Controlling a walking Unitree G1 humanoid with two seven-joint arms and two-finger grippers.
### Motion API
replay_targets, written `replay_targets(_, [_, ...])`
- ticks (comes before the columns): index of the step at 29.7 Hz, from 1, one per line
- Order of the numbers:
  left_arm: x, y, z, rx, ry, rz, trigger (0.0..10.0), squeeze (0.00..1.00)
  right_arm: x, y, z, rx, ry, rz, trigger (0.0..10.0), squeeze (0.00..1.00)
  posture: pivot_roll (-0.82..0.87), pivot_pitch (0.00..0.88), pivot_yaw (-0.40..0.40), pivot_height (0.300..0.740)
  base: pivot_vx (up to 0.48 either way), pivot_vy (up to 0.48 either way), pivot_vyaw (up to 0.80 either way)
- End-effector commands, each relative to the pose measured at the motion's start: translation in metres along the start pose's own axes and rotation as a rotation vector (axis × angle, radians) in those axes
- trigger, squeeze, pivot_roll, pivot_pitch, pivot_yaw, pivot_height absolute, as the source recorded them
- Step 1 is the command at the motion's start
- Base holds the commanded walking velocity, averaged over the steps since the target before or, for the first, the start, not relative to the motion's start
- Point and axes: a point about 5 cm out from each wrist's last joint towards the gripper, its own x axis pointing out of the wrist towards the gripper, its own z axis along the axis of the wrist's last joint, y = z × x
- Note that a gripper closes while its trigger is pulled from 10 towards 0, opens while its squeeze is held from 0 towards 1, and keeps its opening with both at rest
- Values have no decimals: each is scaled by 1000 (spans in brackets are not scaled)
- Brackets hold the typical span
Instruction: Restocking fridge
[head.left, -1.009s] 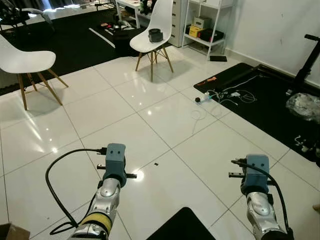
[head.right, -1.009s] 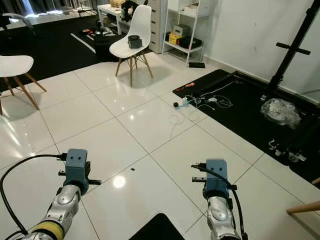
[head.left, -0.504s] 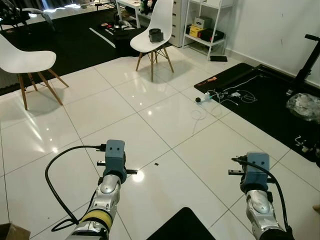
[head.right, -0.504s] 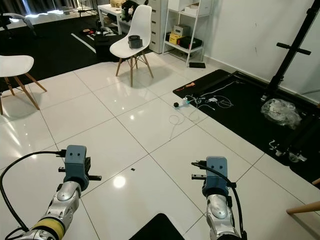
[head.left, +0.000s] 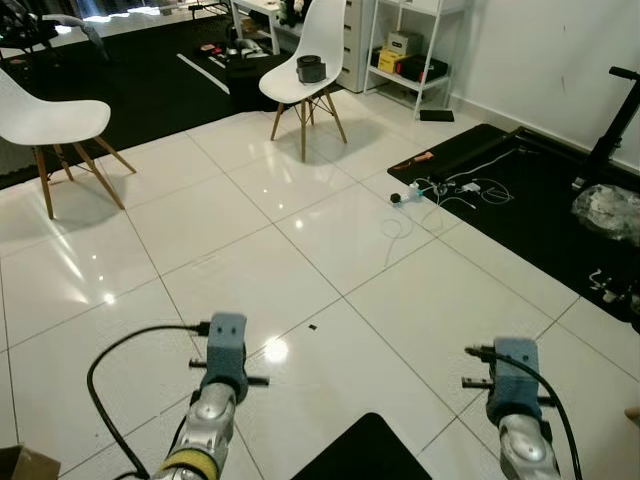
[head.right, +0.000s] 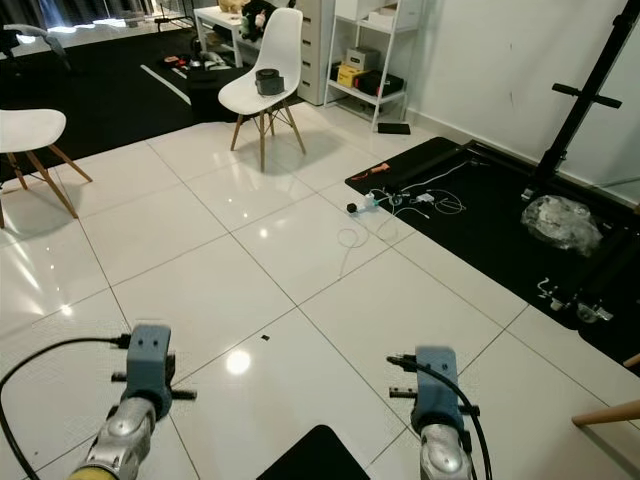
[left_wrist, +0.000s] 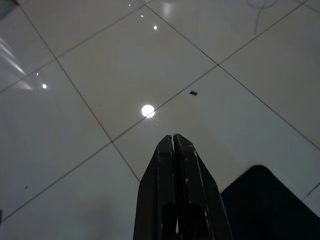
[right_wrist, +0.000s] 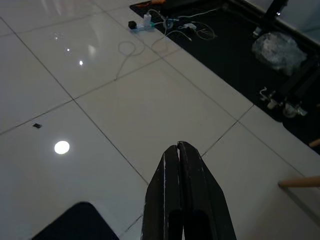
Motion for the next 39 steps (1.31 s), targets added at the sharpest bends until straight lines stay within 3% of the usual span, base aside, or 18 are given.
replay_targets(1, [-2,9,-6,-1,34,19,10000,0,-2,-4,-7,-2,37,-12,10000,0,15,13,-8,740,0,0,0])
replay_targets(5, [-2,11,-5,-15,26,29,10000,0,-2,-4,-7,-1,32,-15,10000,0,15,14,-9,740,0,0,0])
replay_targets(11, [4,11,10,-24,-20,33,10000,0,5,-4,10,24,-32,-26,10000,0,14,14,-9,740,0,0,0])
replay_targets(17, [13,4,43,-44,-141,9,10000,0,18,-2,54,71,-199,-28,10000,0,12,13,-7,740,0,0,0])
replay_targets(22, [14,2,52,-56,-177,3,10000,0,20,-3,66,91,-243,-34,10000,0,10,14,-6,740,0,0,0])
replay_targets(25, [18,1,83,-74,-288,-2,10000,0,24,-5,100,149,-368,-46,10000,0,12,14,-6,740,0,0,0])
replay_targets(30, [17,-1,111,-35,-402,-24,10000,0,23,-6,130,157,-493,-41,10000,0,10,12,-4,740,0,0,0])
replay_targets(35, [15,-7,109,1,-409,-57,10000,0,21,-4,131,134,-503,-19,10000,0,12,12,-6,740,0,0,0])
replay_targets(39, [10,-11,88,41,-363,-82,10000,0,20,-1,108,74,-435,16,10000,0,14,13,-10,740,0,0,0])
